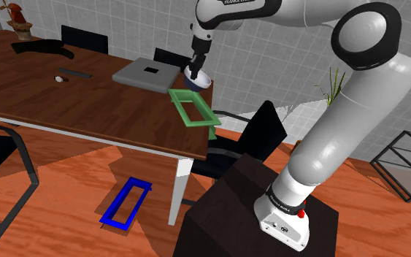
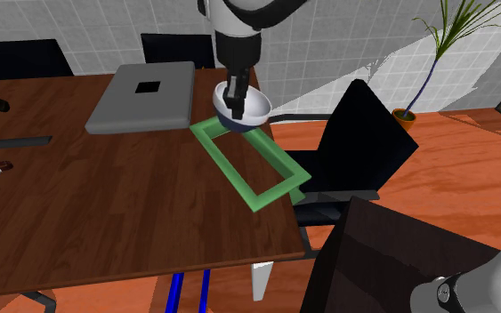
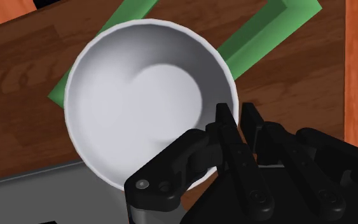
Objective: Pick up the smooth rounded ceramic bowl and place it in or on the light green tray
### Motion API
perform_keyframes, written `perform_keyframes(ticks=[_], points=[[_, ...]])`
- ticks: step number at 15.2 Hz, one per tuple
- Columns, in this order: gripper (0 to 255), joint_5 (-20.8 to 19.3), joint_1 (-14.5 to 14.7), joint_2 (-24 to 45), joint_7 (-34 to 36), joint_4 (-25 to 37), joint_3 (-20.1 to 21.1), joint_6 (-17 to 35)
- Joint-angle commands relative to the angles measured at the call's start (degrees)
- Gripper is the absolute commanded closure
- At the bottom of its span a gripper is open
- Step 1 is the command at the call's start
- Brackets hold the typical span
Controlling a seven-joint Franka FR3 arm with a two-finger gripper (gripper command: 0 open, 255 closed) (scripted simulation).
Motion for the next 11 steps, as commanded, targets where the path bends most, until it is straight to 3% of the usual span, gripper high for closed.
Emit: perform_keyframes(ticks=[1,11], points=[[255,0.0,0.0,0.3,0.0,-1.2,0.0,1.5],[255,-0.1,0.0,1.9,0.2,-7.0,0.0,9.0]])
